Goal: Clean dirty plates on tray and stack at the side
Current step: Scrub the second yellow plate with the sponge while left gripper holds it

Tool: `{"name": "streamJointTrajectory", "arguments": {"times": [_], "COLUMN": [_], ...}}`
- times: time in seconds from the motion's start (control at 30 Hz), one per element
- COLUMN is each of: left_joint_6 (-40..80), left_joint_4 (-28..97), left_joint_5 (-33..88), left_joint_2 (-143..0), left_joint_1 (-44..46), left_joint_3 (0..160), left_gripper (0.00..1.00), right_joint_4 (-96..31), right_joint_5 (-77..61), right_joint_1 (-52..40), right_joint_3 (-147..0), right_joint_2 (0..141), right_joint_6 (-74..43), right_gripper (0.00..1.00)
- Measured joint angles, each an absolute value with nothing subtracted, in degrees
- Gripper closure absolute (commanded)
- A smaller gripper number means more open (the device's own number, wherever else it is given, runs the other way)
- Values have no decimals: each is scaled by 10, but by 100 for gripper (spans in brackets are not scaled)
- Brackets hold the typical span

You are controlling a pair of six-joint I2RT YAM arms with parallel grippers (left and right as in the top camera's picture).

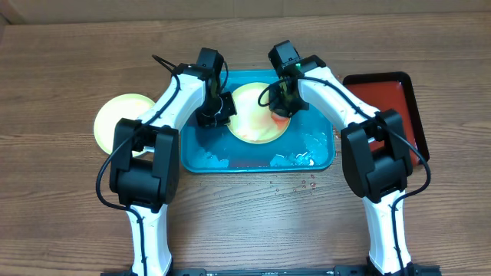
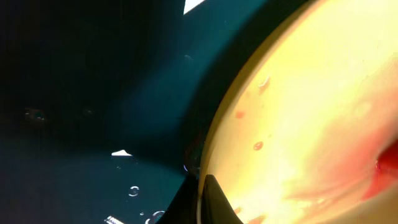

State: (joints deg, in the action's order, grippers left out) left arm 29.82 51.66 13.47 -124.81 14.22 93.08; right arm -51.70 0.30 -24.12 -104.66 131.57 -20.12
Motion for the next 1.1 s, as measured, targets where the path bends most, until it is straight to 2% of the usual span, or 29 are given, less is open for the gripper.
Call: {"name": "streamJointTrajectory", "arguments": {"times": [0.3, 0.53, 0.87, 1.1], "left_joint_6": [298, 298, 296, 286], "left_joint_4": [521, 522, 521, 521], "left_joint_5": [124, 120, 122, 137], "left_joint_2": [-1248, -1248, -1248, -1248], "left_joint_1": [129, 126, 126, 116], "left_joint_3": [931, 931, 931, 931], "left_gripper": [96, 96, 96, 96], "right_joint_4": [-402, -394, -569, -686], "right_joint_5": [-150, -259, -286, -123], "right_joint_1": [-253, -279, -293, -274], "right_joint_3": [-1041, -1041, -1089, -1160], "right_joint_2": [1341, 1356, 1368, 1376], "right_joint_6": [-213, -230, -218, -205], "right_gripper": [96, 96, 96, 96]}}
